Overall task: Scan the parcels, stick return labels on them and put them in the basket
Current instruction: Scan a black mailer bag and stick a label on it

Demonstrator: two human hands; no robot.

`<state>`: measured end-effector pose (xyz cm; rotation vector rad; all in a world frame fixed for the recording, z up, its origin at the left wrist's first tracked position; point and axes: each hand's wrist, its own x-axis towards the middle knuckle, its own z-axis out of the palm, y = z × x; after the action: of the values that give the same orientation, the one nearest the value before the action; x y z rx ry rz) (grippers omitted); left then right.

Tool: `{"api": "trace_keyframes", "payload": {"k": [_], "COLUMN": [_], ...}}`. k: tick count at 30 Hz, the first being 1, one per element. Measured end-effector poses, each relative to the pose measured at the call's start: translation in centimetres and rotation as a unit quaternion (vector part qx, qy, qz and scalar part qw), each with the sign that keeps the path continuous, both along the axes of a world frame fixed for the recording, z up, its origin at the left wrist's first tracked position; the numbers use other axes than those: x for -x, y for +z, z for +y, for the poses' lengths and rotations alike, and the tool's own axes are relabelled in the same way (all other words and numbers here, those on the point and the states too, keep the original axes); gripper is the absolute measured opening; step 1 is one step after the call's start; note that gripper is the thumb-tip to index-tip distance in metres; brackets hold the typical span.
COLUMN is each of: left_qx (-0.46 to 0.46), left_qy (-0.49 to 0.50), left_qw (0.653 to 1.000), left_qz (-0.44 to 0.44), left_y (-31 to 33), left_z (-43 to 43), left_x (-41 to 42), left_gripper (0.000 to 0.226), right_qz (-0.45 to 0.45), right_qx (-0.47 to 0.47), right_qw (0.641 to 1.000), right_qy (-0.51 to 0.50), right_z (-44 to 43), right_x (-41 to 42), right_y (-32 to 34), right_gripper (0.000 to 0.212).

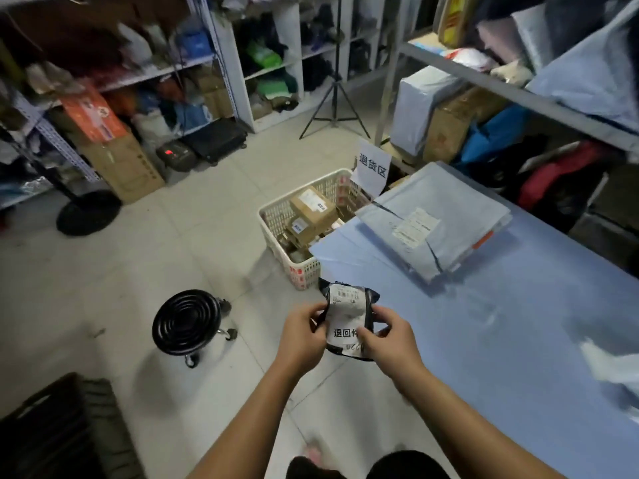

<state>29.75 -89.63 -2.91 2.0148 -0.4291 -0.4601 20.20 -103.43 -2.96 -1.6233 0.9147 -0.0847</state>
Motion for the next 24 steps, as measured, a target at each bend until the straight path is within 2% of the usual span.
{"api": "trace_keyframes", "payload": {"k": [5, 11, 16, 24], "left_qx": [-0.015, -0.055, -0.106, -0.167], "left_qy": [0.015, 0.015, 0.017, -0.060], "left_qw": [0.999, 0.997, 0.991, 0.978], "left_qz": [0.032, 0.055, 0.076, 0.107], "left_y": [-1.9, -5.5, -8.5, -16.8], "left_z": [3.3, 3.1, 1.3, -5.5], "left_x": [-9.8, -23.5, -35.4, -52.4], "left_gripper": [0.025, 0.028, 0.031, 0.034], "right_qz": [0.004, -0.003, 0.018, 0.083], "right_qx": [-0.016, -0.048, -0.074, -0.099], "right_qw": [1.000, 0.999, 0.997, 0.988], "right_qy": [0.018, 0.014, -0.002, -0.091], "right_z": [2.5, 2.6, 1.1, -3.6], "right_x": [-10.0, -23.4, -35.2, -50.5], "right_y": [-0.9, -4.5, -8.3, -17.1], "right_gripper": [0.044, 0.045, 0.044, 0.049]}}
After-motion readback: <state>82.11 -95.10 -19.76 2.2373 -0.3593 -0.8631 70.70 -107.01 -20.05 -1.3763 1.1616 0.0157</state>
